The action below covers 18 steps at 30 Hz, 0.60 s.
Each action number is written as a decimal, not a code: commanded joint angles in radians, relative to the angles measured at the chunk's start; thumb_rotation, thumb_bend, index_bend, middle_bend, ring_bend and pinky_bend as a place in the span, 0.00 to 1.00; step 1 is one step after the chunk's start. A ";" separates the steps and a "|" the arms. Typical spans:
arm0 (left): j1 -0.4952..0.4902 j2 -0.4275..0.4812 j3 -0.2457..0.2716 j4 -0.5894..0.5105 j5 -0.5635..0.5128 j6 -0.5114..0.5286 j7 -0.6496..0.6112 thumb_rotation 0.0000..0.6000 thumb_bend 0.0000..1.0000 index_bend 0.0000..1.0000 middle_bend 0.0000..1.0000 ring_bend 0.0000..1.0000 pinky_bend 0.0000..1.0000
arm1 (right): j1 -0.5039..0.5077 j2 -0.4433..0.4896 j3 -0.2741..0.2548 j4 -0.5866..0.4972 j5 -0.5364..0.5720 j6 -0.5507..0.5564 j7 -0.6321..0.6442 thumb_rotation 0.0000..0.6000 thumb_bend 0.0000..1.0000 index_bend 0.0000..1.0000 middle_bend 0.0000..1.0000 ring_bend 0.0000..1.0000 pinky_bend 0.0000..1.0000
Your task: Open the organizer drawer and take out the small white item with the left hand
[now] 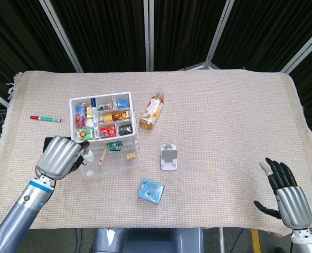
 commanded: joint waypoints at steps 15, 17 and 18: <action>0.139 -0.088 0.083 0.307 0.141 -0.076 -0.197 1.00 0.56 0.56 0.95 0.87 0.72 | 0.000 -0.007 0.000 -0.001 0.004 -0.006 -0.015 1.00 0.02 0.00 0.00 0.00 0.00; 0.143 -0.103 0.080 0.323 0.144 -0.082 -0.194 1.00 0.54 0.53 0.95 0.87 0.72 | 0.000 -0.007 0.001 -0.001 0.004 -0.005 -0.014 1.00 0.02 0.00 0.00 0.00 0.00; 0.144 -0.110 0.079 0.329 0.145 -0.085 -0.192 1.00 0.51 0.51 0.95 0.87 0.72 | 0.000 -0.007 0.001 -0.001 0.005 -0.005 -0.013 1.00 0.02 0.00 0.00 0.00 0.00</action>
